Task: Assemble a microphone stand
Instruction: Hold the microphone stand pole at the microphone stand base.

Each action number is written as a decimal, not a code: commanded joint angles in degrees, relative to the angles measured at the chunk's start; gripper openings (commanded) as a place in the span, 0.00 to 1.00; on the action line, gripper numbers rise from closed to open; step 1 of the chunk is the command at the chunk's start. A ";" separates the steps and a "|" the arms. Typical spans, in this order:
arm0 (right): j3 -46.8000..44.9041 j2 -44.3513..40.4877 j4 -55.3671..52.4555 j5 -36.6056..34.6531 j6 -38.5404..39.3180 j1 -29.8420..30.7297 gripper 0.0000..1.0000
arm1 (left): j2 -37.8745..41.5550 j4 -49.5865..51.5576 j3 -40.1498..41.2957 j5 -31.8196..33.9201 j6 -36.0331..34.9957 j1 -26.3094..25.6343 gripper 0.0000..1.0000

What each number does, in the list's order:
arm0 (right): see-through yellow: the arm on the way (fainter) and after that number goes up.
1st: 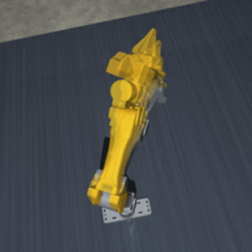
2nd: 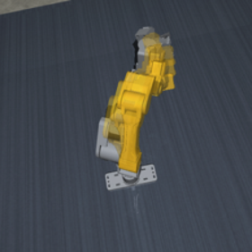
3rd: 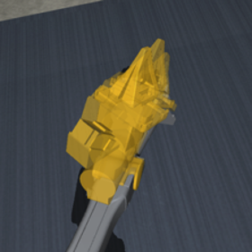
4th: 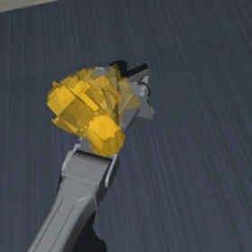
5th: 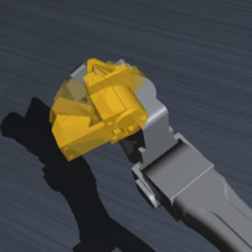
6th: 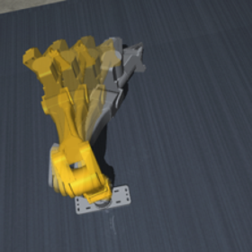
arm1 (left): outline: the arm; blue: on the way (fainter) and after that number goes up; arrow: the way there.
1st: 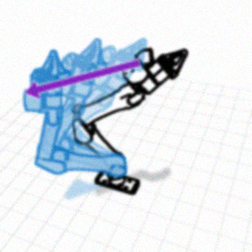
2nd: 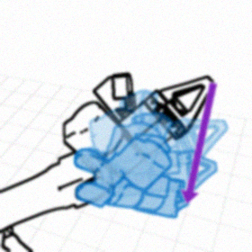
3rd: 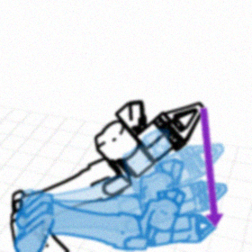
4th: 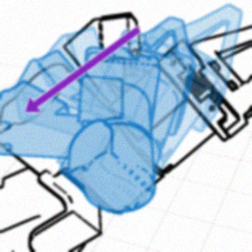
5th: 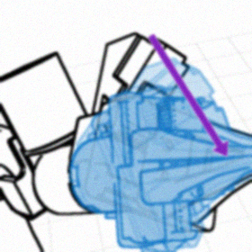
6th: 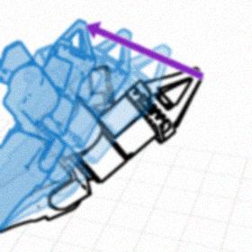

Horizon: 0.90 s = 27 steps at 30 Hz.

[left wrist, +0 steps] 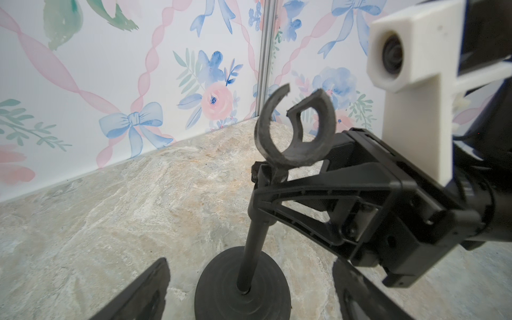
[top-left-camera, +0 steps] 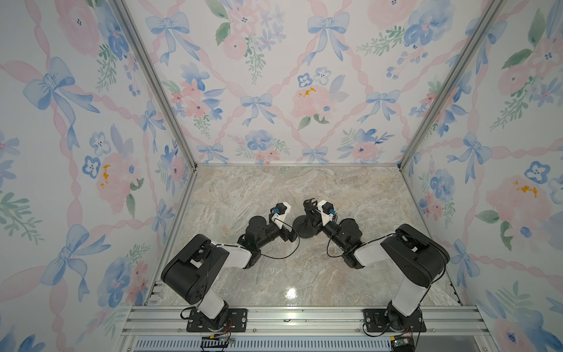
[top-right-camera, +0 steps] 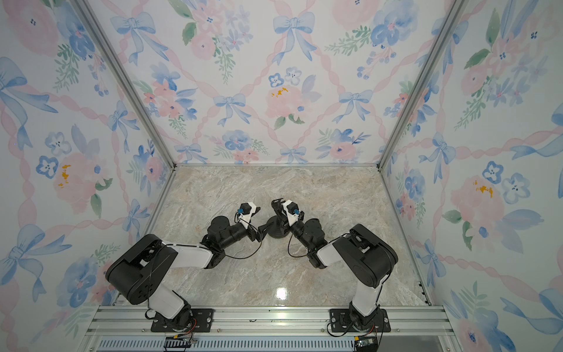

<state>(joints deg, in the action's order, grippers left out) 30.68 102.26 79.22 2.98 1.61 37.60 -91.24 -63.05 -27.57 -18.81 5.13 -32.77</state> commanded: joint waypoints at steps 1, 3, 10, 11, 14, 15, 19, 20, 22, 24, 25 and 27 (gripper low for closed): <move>-2.10 0.78 -12.77 -1.98 1.06 -0.33 0.12 | 0.02 -1.28 -0.11 -1.32 0.33 0.47 0.94; -2.02 0.27 -13.49 -2.43 1.02 -0.68 0.12 | -0.14 -1.29 -0.11 -1.30 0.32 0.51 0.94; -0.32 -1.64 -18.81 -2.39 1.43 -1.32 0.12 | -0.11 -1.27 -0.10 -1.32 0.34 0.51 0.94; -0.08 -1.89 -19.56 -2.31 1.39 -1.35 0.12 | -0.14 -1.32 -0.11 -1.31 0.32 0.52 0.94; 0.73 -2.79 -21.79 -2.17 1.11 -1.31 0.12 | -0.13 -1.34 -0.10 -1.41 0.32 0.51 0.94; 0.95 -3.17 -22.54 -1.97 0.92 -1.38 0.12 | -0.15 -1.34 -0.19 -1.41 0.31 0.52 0.94; 1.65 -4.72 -25.28 -1.61 0.79 -1.35 0.12 | -0.24 -1.36 -0.22 -1.58 0.24 0.52 0.94; 1.83 -5.12 -25.98 -1.47 0.79 -1.35 0.12 | -0.32 -1.38 -0.23 -1.73 0.19 0.52 0.94; 1.80 -5.65 -26.30 -1.46 0.94 -1.32 0.12 | -0.38 -1.38 -0.29 -1.85 0.10 0.51 0.94; 1.85 -5.51 -26.41 -1.38 1.19 -1.35 0.12 | -0.52 -1.38 -0.32 -1.85 -0.02 0.52 0.94; 1.75 -5.19 -26.06 -1.18 1.11 -1.35 0.12 | -0.52 -1.38 -0.44 -1.85 0.04 0.51 0.94; 1.75 -4.43 -25.84 -1.09 0.81 -1.18 0.12 | -0.51 -1.38 -0.46 -1.93 -0.11 0.51 0.94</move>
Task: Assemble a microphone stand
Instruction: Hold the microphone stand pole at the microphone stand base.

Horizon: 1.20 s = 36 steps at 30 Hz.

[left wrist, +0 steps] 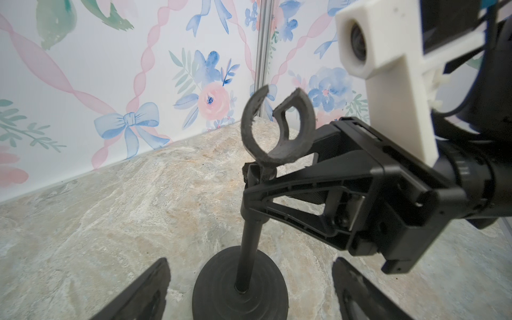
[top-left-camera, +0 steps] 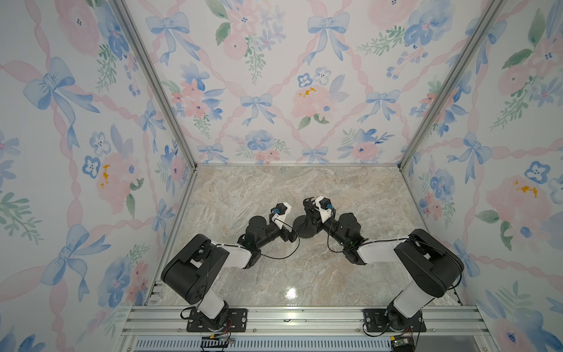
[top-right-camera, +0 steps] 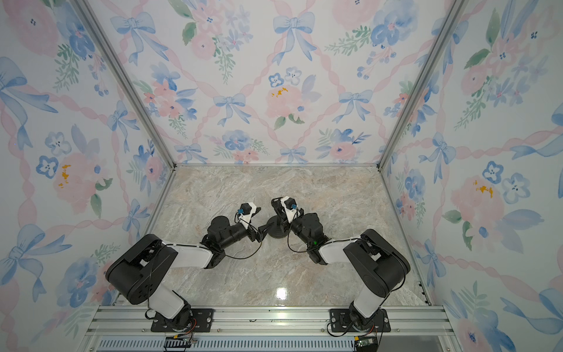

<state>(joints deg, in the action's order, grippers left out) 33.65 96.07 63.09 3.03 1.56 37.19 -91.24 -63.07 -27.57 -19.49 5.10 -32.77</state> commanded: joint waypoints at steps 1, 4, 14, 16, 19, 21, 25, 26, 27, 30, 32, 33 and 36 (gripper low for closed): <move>-1.17 2.20 -9.43 -1.09 0.78 -0.72 0.12 | -0.59 -1.36 -0.53 -1.26 -0.01 0.47 0.94; -1.21 3.38 -8.60 -1.39 0.03 -0.45 0.12 | -1.47 -1.36 -0.91 -1.58 0.48 0.50 0.93; -1.63 5.44 -10.26 -3.64 -1.44 1.53 0.11 | -8.43 -12.08 0.12 -7.13 1.99 0.16 0.94; -2.00 6.02 -9.41 -3.60 -1.97 1.62 0.10 | -11.44 -21.35 2.12 -6.96 1.96 -0.39 0.93; -1.80 5.57 -10.62 -3.55 -2.13 1.74 0.10 | -17.51 -40.10 4.96 -5.23 5.82 0.02 0.92; -1.48 4.98 -12.17 -3.55 -1.72 1.91 0.11 | -19.51 -43.76 4.20 -6.19 8.04 0.34 0.90; -1.07 4.34 -14.00 -3.38 -1.50 1.99 0.11 | -20.66 -43.81 2.05 -4.58 7.82 -0.49 0.89; -0.92 4.28 -14.75 -3.29 -1.38 2.00 0.11 | -21.02 -43.53 1.38 -4.11 8.15 -0.62 0.89; -0.67 4.21 -15.45 -3.21 -1.36 1.94 0.11 | -21.46 -43.10 0.65 -3.94 8.57 -0.71 0.87; -0.28 4.30 -16.69 -2.96 -1.32 1.92 0.11 | -22.36 -41.70 -1.44 -3.07 8.49 -1.65 0.83; 0.14 4.38 -17.62 -2.69 -1.48 1.82 0.11 | -22.86 -39.31 -3.40 -2.89 7.38 -2.35 0.81; 0.20 4.39 -17.93 -2.55 -1.48 1.83 0.11 | -22.94 -37.74 -4.37 -2.72 6.81 -2.67 0.80; 1.06 4.57 -19.38 -2.07 -1.61 1.74 0.11 | -23.46 -34.27 -6.88 -0.16 4.83 -3.71 0.76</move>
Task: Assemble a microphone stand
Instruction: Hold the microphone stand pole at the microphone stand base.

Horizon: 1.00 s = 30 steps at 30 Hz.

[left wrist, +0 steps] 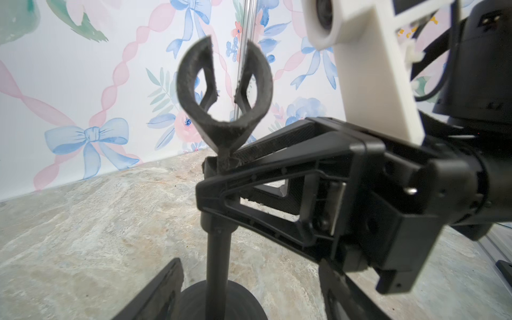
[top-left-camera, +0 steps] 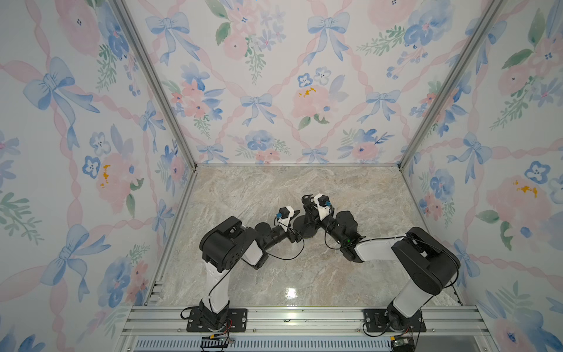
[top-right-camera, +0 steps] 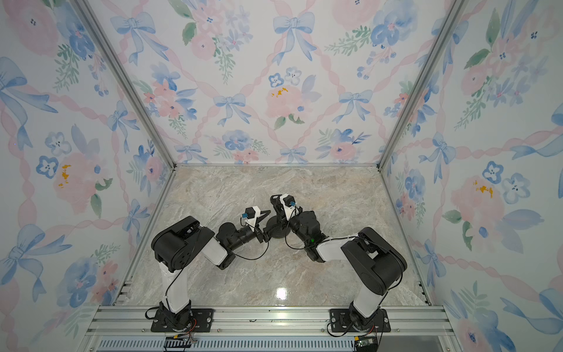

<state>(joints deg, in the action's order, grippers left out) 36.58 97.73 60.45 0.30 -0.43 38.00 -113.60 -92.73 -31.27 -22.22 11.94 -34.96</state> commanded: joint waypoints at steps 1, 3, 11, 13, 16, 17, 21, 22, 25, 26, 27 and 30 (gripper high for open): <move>-1.69 2.95 -17.04 0.75 0.29 0.94 0.11 | -1.60 -4.62 -3.59 3.52 -2.18 -1.63 0.75; -1.34 2.83 -17.50 0.84 0.10 0.77 0.11 | -2.11 -4.56 -4.38 4.60 -1.58 -1.32 0.71; 0.12 2.63 -19.24 3.97 -0.54 -0.56 0.11 | -0.72 -2.56 -3.86 2.57 -2.72 -1.71 0.67; 0.47 2.64 -20.20 3.97 0.08 -0.72 0.11 | 2.03 -1.05 -1.46 2.84 -0.21 -2.21 0.68; 0.74 2.98 -21.00 5.09 0.29 -1.08 0.11 | 3.18 1.24 0.98 7.68 -1.41 -6.25 0.77; 0.67 2.99 -21.15 5.36 0.28 -1.09 0.11 | 2.48 2.20 0.99 10.08 -2.06 -7.49 0.79; -0.26 2.78 -19.48 7.50 -1.81 -1.87 0.11 | -0.79 1.57 -0.26 17.24 -0.14 -8.37 0.79; -0.20 2.42 -20.21 7.57 -1.57 -1.91 0.11 | -1.13 1.06 -0.41 17.38 -1.83 -8.37 0.79; 0.36 1.42 -22.80 7.63 -0.12 -1.95 0.11 | -1.85 1.60 -1.46 14.97 -0.11 -6.85 0.77; 0.71 1.34 -23.53 7.83 0.29 -2.09 0.11 | -2.31 1.14 -1.38 14.13 -0.37 -6.71 0.76; 1.00 1.32 -24.14 8.19 0.46 -2.28 0.11 | -2.34 0.53 -0.79 13.69 -1.11 -6.83 0.76; 2.09 1.45 -25.78 9.05 1.12 -2.58 0.11 | -2.05 -0.26 0.90 15.13 -1.97 -6.97 0.76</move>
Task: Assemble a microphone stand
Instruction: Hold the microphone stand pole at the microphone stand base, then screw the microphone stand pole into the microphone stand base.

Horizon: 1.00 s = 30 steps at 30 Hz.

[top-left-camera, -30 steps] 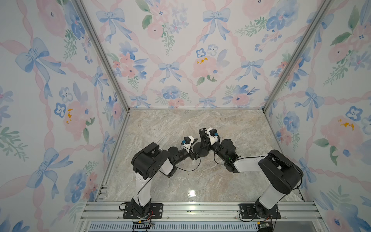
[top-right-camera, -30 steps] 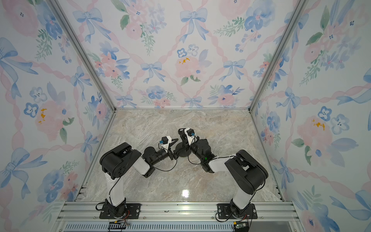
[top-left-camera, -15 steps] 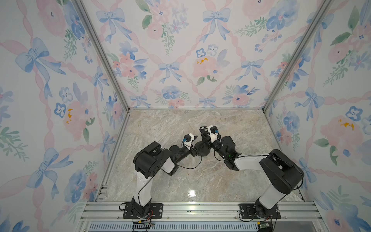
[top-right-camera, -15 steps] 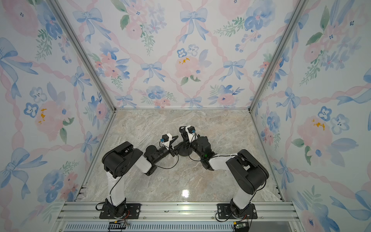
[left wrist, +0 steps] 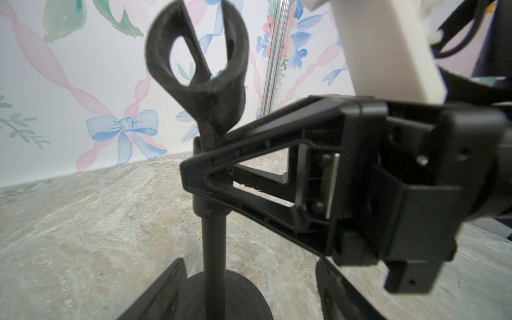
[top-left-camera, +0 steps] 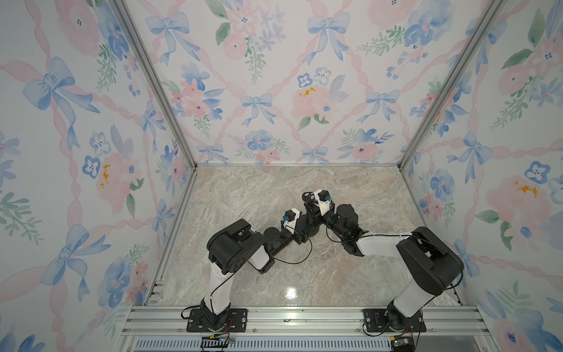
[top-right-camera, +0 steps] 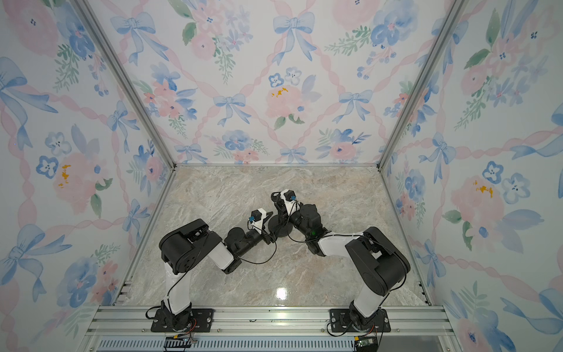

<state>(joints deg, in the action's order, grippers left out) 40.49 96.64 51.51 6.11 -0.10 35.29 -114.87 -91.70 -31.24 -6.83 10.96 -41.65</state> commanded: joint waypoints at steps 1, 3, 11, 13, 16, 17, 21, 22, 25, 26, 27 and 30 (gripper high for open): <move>-1.54 2.66 -17.11 3.45 0.78 0.02 0.11 | -1.31 -1.01 0.48 0.01 -1.01 -0.29 0.75; -1.14 3.00 -17.28 3.71 0.88 0.02 0.11 | -1.85 1.25 -0.78 1.80 0.05 -0.21 0.72; -0.45 3.12 -18.98 4.17 1.02 -0.38 0.11 | 5.67 16.11 -1.15 -1.99 0.99 3.72 0.73; -0.46 3.03 -19.06 4.26 0.96 -0.54 0.11 | 8.64 22.76 -1.64 -4.04 -0.56 5.53 0.72; -0.46 3.07 -18.99 4.41 0.96 -0.57 0.11 | 11.00 33.37 -5.31 -7.37 -5.44 7.62 0.75; -0.50 3.12 -18.97 4.62 0.93 -0.57 0.11 | 10.65 34.20 -6.41 -9.55 -6.81 8.09 0.74; -0.33 3.38 -19.12 5.18 0.61 -0.57 0.11 | 9.44 37.88 -11.37 -13.00 -10.86 9.01 0.73; -0.18 3.48 -19.39 5.28 0.56 -0.62 0.11 | 9.32 39.14 -12.59 -15.76 -12.70 9.82 0.73; 0.00 3.38 -19.63 5.39 0.63 -0.66 0.11 | 9.84 46.96 -17.30 -24.93 -16.47 12.58 0.77; -0.19 3.38 -19.66 5.32 0.60 -0.66 0.11 | 9.34 53.00 -20.49 -28.19 -18.74 13.57 0.76; 0.00 3.47 -19.69 5.43 0.62 -0.74 0.11 | 8.42 57.67 -23.40 -29.94 -21.13 14.18 0.74; 0.29 3.72 -20.19 5.65 0.54 -0.75 0.11 | 6.38 66.24 -28.61 -33.47 -26.73 15.51 0.74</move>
<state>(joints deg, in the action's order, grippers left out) 43.11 96.71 46.65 9.19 0.91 34.17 -106.89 -36.40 -55.29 -33.41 -8.29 -27.24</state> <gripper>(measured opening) 0.249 0.736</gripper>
